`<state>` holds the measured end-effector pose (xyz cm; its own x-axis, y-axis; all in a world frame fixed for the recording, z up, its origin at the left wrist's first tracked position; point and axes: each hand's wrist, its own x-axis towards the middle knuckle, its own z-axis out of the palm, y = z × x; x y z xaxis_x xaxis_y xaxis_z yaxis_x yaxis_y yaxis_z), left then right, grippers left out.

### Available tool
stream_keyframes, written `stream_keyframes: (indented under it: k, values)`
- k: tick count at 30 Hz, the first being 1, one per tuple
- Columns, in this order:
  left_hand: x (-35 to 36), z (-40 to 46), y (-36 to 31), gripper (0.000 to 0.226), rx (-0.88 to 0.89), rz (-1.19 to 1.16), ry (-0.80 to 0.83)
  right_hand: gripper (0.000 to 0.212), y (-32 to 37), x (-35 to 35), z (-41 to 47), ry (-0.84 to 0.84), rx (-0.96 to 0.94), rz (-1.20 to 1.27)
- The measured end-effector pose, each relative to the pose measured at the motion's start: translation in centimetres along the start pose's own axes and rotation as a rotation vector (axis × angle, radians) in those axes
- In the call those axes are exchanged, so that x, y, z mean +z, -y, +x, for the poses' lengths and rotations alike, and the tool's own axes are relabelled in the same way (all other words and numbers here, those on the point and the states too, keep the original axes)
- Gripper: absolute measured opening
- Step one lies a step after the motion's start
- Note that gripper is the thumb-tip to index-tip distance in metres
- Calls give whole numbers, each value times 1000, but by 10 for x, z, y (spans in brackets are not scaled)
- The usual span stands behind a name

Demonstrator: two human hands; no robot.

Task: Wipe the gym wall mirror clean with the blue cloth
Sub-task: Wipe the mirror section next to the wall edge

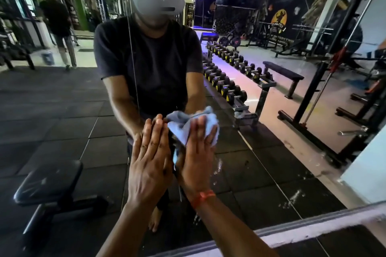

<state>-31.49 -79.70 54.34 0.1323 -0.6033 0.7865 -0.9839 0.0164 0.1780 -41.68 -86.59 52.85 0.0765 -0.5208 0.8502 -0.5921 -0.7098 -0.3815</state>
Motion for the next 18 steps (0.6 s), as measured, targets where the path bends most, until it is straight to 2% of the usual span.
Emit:
stream_keyframes:
  k: [1, 2, 3, 5, 7, 8, 9, 10, 13, 14, 15, 16, 18]
  values:
    - [0, -1, 1, 67, -38, 4, -6, 58, -18, -6, -2, 103, -187, -108]
    - [0, -2, 3, 68, -63, 10, -8, 64, -42, -19, -1, 150, -297, -214]
    - [-1, -3, 4, 69, -71, 17, -11, 71, -62, -33, -1, 155, -313, -292]
    - [0, -4, 5, 70, -61, 23, -17, 73, -83, -53, 5, 67, -101, -326]
    - [1, -4, 3, 70, -60, 22, -37, 64, -65, -51, 24, -117, 197, -209]
    - [2, -5, 2, 70, -74, 13, -53, 64, -43, -43, 34, -174, 276, -138]
    - [3, -6, 1, 72, -101, -2, -66, 67, -24, -34, 41, -172, 256, -101]
    - [3, -7, 1, 75, -131, -19, -72, 72, -13, -26, 42, -118, 128, -115]
    - [3, -11, 8, 81, -137, -47, -62, 97, -38, -23, 13, 176, -438, -325]
    - [3, -12, 11, 81, -121, -43, -58, 103, -59, -34, 9, 221, -543, -415]
    - [3, -12, 13, 81, -112, -39, -52, 108, -79, -45, 8, 234, -570, -471]
    - [4, -12, 14, 79, -106, -41, -50, 107, -90, -55, 11, 212, -520, -476]
    - [6, -12, 14, 77, -100, -41, -60, 86, -81, -61, 27, 80, -263, -369]
